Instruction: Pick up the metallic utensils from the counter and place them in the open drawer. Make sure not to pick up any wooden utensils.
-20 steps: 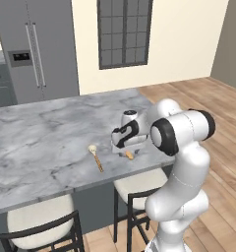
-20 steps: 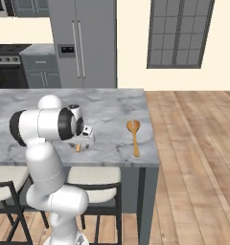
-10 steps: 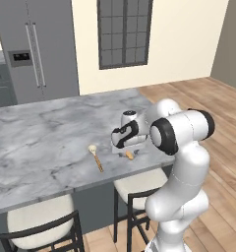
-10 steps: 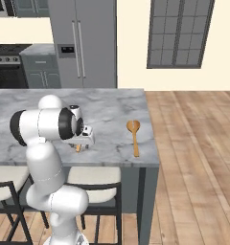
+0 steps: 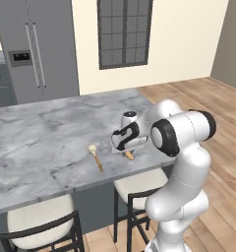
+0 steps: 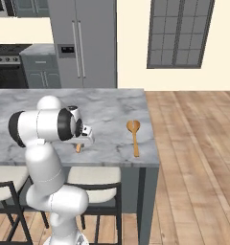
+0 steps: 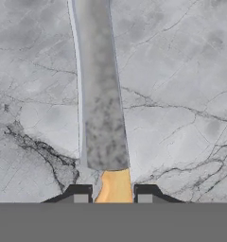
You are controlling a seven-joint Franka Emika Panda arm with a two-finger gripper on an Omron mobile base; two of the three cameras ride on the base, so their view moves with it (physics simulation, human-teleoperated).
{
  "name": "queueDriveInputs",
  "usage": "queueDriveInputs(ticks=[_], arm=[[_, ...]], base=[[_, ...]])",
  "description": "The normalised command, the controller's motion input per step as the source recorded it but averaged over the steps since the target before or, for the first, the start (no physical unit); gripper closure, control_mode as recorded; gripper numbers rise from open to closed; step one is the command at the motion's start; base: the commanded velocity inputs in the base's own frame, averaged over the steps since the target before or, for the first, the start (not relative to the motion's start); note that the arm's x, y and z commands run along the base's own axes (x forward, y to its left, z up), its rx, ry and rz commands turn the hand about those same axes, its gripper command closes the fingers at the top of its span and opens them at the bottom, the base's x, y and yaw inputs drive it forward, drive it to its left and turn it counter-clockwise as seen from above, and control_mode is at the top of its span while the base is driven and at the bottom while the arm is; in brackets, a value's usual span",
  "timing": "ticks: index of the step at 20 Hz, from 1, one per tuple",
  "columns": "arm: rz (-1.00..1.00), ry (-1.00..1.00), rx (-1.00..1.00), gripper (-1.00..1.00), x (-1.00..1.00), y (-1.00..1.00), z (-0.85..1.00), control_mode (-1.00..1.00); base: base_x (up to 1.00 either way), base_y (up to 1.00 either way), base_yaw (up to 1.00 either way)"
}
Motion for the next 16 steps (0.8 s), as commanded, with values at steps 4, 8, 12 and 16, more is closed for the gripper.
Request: queueDriveInputs(ticks=[4, 8, 12, 16], arm=[[0.00, 0.00, 0.00, 1.00, 0.00, 0.00, 0.00, -1.00], [-0.06, 0.00, 0.00, 1.00, 0.00, 0.01, 0.02, -1.00], [-0.19, 0.00, -0.03, 1.00, -0.18, 0.04, 0.56, -1.00], [-0.20, 0.00, -0.04, 1.00, -0.68, 0.00, 1.00, -1.00]], base=[[0.00, 0.00, 0.00], [0.00, 0.00, 0.00], [0.00, 0.00, 0.00], [0.00, 0.00, 0.00]])
